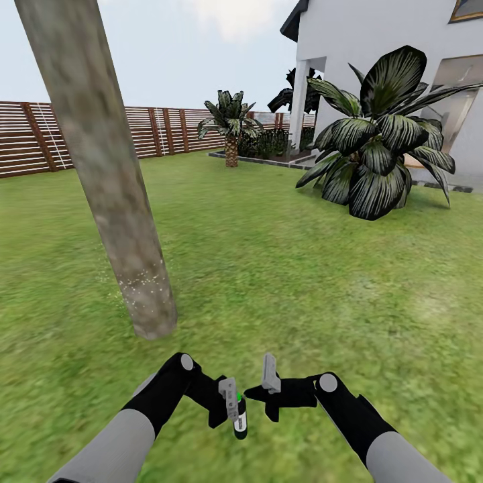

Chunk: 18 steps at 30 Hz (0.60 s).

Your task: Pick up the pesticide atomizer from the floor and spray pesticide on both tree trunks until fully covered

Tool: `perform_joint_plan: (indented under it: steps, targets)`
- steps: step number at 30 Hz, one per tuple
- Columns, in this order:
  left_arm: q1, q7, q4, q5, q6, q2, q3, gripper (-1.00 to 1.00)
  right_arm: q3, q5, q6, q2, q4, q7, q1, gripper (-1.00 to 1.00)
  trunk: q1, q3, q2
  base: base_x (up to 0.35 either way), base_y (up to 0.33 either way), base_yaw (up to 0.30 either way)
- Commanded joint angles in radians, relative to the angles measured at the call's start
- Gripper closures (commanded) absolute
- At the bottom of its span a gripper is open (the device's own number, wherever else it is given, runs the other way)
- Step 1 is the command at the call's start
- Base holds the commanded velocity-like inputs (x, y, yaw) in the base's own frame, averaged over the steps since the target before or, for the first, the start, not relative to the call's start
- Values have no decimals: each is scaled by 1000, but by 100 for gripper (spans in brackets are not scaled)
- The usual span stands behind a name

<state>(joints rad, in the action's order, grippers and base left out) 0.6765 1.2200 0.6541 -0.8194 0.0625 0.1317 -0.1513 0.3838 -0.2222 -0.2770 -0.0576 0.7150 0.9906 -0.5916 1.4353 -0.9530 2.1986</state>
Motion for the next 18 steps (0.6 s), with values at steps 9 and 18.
perform_joint_plan:
  steps: [9,18]
  targets:
    - [0,3,-3,47,5,-1,1,100,3,-6,-5,-1,1,-2,0,100,0,-1,0,0,0,0]
    - [-2,-29,-6,42,4,-10,0,100,3,-7,-5,-1,1,-3,0,100,0,-1,0,0,0,0]
